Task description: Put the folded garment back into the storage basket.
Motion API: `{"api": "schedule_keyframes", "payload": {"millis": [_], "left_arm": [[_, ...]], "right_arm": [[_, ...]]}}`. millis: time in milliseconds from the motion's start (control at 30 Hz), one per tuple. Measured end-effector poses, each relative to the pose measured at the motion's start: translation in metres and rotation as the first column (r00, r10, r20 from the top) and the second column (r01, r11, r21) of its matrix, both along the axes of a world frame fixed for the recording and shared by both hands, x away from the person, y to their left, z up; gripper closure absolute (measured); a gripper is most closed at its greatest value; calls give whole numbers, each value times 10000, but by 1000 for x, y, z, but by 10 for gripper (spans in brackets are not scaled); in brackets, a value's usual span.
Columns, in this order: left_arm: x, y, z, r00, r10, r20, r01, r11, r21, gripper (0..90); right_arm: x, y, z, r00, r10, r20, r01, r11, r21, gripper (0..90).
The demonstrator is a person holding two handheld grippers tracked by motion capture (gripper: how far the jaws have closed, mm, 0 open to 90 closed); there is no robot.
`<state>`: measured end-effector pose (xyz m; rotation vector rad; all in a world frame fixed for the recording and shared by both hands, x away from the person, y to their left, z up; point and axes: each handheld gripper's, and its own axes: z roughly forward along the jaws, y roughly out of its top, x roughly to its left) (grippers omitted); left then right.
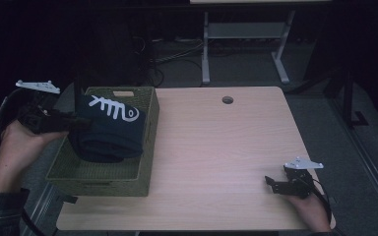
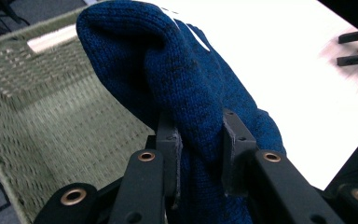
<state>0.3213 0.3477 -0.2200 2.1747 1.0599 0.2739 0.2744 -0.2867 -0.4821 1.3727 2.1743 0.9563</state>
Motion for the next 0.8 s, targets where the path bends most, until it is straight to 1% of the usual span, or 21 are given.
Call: {"api": "schedule_keyframes", "payload": {"millis": [133, 300, 533, 633, 700, 733, 800], "left_arm": [[2, 4, -12, 9997, 108, -206, -107, 9999, 27, 725], [5, 6, -24, 9987, 218, -471, -207, 9995, 243, 725], [7, 8, -35, 9970, 339, -702, -317, 9990, 327, 725], [8, 7, -39, 9966, 269, -781, -236, 9988, 438, 725], [9, 5, -42, 9964, 191, -827, -159, 9991, 395, 725], [10, 4, -43, 9963, 148, -843, -107, 9988, 486, 725], [12, 2, -43, 9964, 262, -802, -198, 9966, 798, 724]], "right_arm": [[0, 0, 0, 10000, -6, -1, 6, 10000, 10, 150], [0, 0, 0, 10000, -4, 10, 4, 10000, 6, 151], [0, 0, 0, 10000, -25, -6, 25, 10000, 4, 151], [0, 0, 0, 10000, -29, 14, 29, 10000, -4, 152], [0, 0, 0, 10000, -36, 25, 36, 10000, 15, 152], [0, 0, 0, 10000, -27, 17, 27, 10000, 11, 152], [0, 0, 0, 10000, -27, 17, 27, 10000, 1, 152]]}}
